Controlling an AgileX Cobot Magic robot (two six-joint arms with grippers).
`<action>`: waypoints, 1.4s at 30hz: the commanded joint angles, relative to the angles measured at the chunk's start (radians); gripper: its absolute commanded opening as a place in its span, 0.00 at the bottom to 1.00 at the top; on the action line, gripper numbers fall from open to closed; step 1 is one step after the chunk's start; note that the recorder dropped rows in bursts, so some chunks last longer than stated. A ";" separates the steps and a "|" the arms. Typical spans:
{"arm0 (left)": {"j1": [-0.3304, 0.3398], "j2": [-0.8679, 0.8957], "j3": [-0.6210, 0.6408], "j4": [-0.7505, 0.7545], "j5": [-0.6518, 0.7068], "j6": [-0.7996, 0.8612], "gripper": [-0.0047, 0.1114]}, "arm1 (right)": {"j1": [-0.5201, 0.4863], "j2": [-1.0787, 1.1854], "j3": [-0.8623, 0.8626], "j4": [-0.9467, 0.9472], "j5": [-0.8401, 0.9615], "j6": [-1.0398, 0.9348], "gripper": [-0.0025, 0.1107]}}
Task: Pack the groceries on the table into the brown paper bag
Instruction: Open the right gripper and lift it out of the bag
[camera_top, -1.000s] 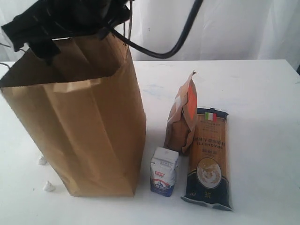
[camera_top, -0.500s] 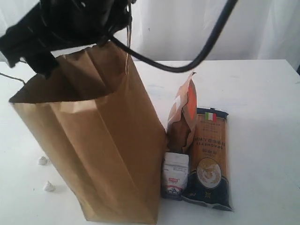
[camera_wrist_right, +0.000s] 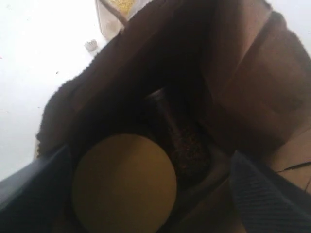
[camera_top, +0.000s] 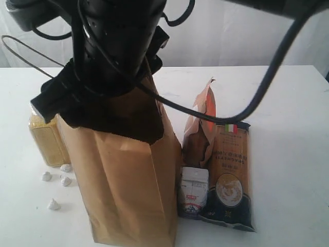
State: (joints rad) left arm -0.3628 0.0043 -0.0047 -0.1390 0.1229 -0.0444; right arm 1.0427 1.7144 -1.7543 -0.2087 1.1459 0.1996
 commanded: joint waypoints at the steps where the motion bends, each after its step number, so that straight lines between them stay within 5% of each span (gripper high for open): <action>1: 0.001 -0.004 0.005 -0.008 0.004 0.000 0.04 | -0.016 -0.043 0.079 0.030 -0.104 0.008 0.74; 23: 0.001 -0.004 0.005 -0.008 0.004 0.000 0.04 | -0.027 -0.190 0.315 0.163 -0.522 -0.001 0.74; 42: 0.001 -0.004 0.005 -0.008 0.004 0.000 0.04 | -0.027 -0.273 0.421 0.294 -0.711 -0.066 0.74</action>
State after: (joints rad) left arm -0.3628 0.0043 -0.0047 -0.1390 0.1229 -0.0444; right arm 1.0198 1.4657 -1.3677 0.0491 0.4838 0.1467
